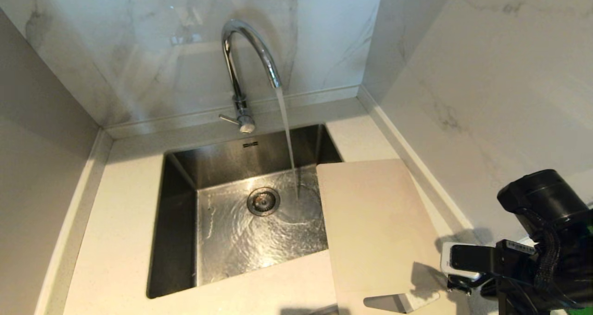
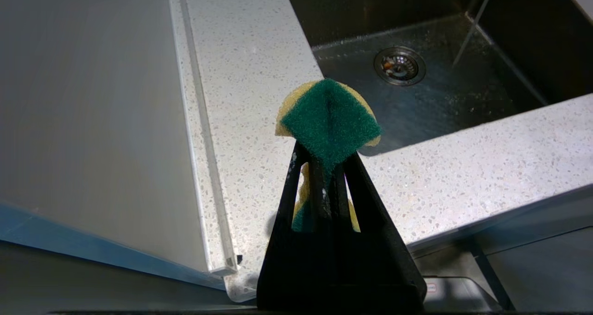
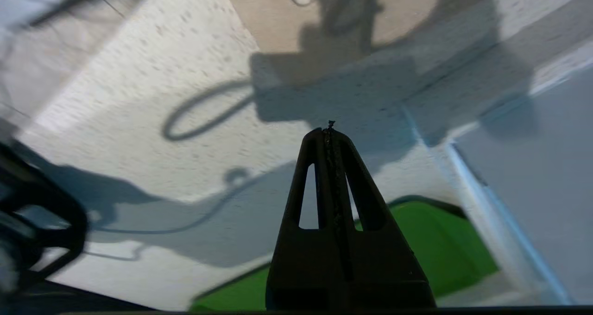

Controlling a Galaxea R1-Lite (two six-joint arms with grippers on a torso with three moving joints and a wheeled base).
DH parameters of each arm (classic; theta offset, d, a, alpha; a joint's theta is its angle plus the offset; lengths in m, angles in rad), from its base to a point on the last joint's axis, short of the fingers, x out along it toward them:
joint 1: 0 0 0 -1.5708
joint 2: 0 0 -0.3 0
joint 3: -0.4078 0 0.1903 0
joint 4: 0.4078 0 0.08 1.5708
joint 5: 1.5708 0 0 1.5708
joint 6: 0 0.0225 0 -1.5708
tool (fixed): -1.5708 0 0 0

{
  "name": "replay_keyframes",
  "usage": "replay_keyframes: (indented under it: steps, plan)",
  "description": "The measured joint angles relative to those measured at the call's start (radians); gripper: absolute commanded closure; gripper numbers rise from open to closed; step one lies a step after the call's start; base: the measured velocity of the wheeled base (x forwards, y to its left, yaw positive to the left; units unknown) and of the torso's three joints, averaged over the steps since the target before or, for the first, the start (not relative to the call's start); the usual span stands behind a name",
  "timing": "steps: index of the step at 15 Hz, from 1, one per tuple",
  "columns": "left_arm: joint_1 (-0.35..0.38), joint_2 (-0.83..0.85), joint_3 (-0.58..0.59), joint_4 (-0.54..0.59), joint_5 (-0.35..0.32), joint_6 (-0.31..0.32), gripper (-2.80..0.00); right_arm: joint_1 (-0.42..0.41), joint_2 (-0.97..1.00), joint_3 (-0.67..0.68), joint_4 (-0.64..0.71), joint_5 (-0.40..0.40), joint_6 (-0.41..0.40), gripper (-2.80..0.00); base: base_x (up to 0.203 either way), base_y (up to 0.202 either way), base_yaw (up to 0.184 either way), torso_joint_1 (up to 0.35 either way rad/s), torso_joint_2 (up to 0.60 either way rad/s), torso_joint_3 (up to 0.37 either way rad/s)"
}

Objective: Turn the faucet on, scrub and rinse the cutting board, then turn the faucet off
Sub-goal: Pick up the cutting board

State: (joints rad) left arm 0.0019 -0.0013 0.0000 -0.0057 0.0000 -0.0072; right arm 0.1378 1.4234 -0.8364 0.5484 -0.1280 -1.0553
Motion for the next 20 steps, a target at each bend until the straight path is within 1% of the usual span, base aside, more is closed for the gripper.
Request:
replay_keyframes:
  steps: [1,3,5,6,9,10,12,15,16,19,20]
  plan:
    - [-0.001,0.0,0.0,0.0,0.0,0.0,0.0,0.013,0.007,0.004,-0.021,-0.03,-0.036,0.0,0.0,0.0,0.0,0.0,0.0,0.0]
    - [-0.001,0.0,0.0,0.0,0.0,0.0,0.0,0.044,0.017,0.006,-0.038,-0.044,-0.091,0.0,0.0,0.0,0.0,0.0,0.0,0.0]
    - [0.0,0.0,0.0,0.0,0.0,0.0,0.0,0.085,0.025,0.004,-0.044,-0.065,-0.099,0.0,0.0,0.0,0.0,0.0,0.0,0.0]
    - [0.0,0.0,0.0,0.0,0.0,0.0,0.0,0.11,0.032,0.002,-0.05,-0.088,-0.096,0.0,0.0,0.0,0.0,0.0,0.0,0.0]
    - [0.0,0.0,0.0,0.0,0.0,0.0,0.0,0.152,0.064,0.006,-0.13,-0.097,-0.094,0.0,0.0,0.0,0.0,0.0,0.0,0.0]
    - [0.0,0.0,0.0,0.0,0.0,0.0,0.0,0.166,0.078,0.01,-0.165,-0.098,-0.092,-2.8,0.0,0.0,0.0,0.0,0.0,0.0]
    - [-0.001,0.0,0.0,0.0,0.0,0.0,0.0,0.193,0.1,0.015,-0.194,-0.098,-0.071,-2.8,0.0,0.0,0.0,0.0,0.0,0.0]
    - [-0.001,0.0,0.0,0.0,0.0,0.0,0.0,0.229,0.119,0.016,-0.194,-0.097,-0.038,-2.8,0.0,0.0,0.0,0.0,0.0,0.0]
    - [0.0,0.0,0.0,0.0,0.0,0.0,0.0,0.234,0.122,0.011,-0.195,-0.086,-0.032,-2.8,0.0,0.0,0.0,0.0,0.0,0.0]
    - [0.0,0.0,0.0,0.0,0.0,0.0,0.0,0.24,0.132,0.01,-0.193,0.013,-0.037,-2.8,0.0,0.0,0.0,0.0,0.0,0.0]
    - [0.0,0.0,0.0,0.0,0.0,0.0,0.0,0.242,0.138,0.013,-0.194,0.023,-0.038,-2.8,0.0,0.0,0.0,0.0,0.0,0.0]
